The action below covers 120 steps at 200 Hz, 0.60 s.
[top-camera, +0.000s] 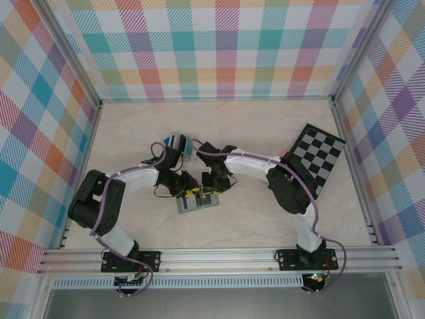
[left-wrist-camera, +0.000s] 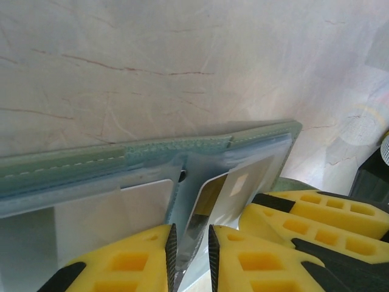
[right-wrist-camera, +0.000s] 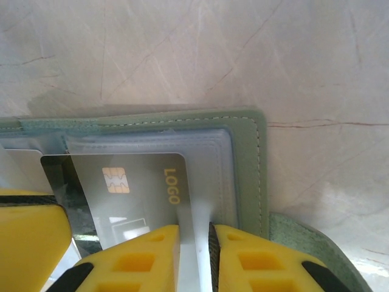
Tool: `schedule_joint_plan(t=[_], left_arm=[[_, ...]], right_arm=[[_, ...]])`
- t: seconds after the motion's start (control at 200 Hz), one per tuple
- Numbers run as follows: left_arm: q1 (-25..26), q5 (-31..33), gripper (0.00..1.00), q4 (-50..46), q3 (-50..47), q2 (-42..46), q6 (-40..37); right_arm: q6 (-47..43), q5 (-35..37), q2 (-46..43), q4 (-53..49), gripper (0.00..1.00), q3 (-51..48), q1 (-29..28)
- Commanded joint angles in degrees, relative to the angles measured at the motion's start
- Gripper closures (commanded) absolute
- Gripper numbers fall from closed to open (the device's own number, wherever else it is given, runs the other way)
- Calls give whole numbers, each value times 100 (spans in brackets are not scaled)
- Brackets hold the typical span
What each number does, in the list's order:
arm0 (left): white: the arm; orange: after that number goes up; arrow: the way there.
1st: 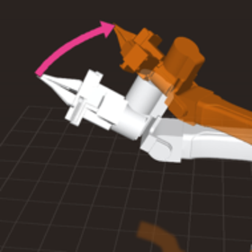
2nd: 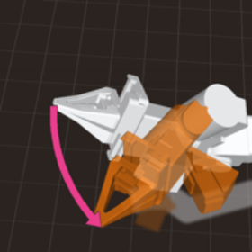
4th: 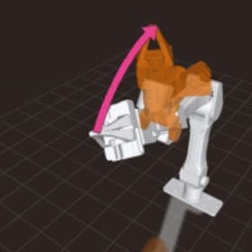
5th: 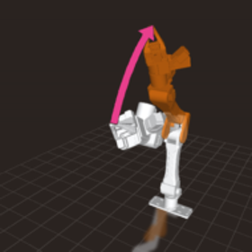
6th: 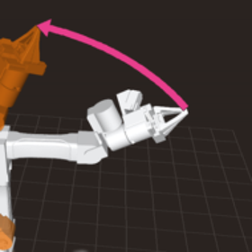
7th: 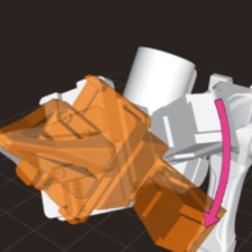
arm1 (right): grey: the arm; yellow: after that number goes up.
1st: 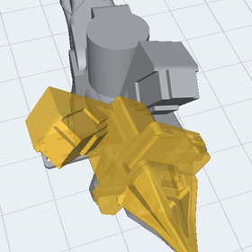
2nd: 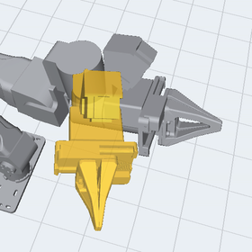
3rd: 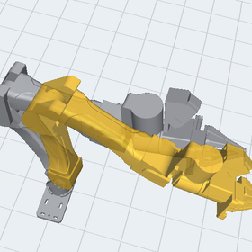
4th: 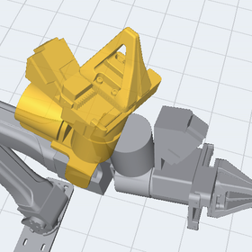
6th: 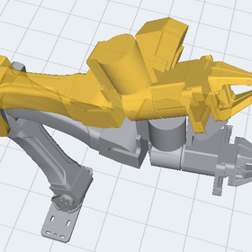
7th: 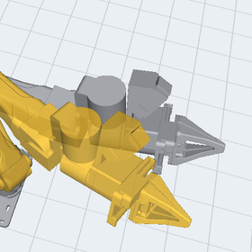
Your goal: Take the credit cards out of the card holder
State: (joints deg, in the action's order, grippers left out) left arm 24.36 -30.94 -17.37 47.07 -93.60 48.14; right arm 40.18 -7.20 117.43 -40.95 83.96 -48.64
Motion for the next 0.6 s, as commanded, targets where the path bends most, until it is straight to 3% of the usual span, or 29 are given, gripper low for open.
schedule_joint_plan(t=[0.0, 0.265, 0.595], left_arm=[[124, -35, 77, -173, 106, -79, -136], [166, 78, 77, -417, 177, -61, -341], [162, -307, 81, 275, 98, -79, -309]], right_arm=[[-38, -115, 181, -200, 78, 129, -24], [-46, -132, 219, -218, 78, 164, -22], [-50, -198, 218, -218, 78, 164, -18]])
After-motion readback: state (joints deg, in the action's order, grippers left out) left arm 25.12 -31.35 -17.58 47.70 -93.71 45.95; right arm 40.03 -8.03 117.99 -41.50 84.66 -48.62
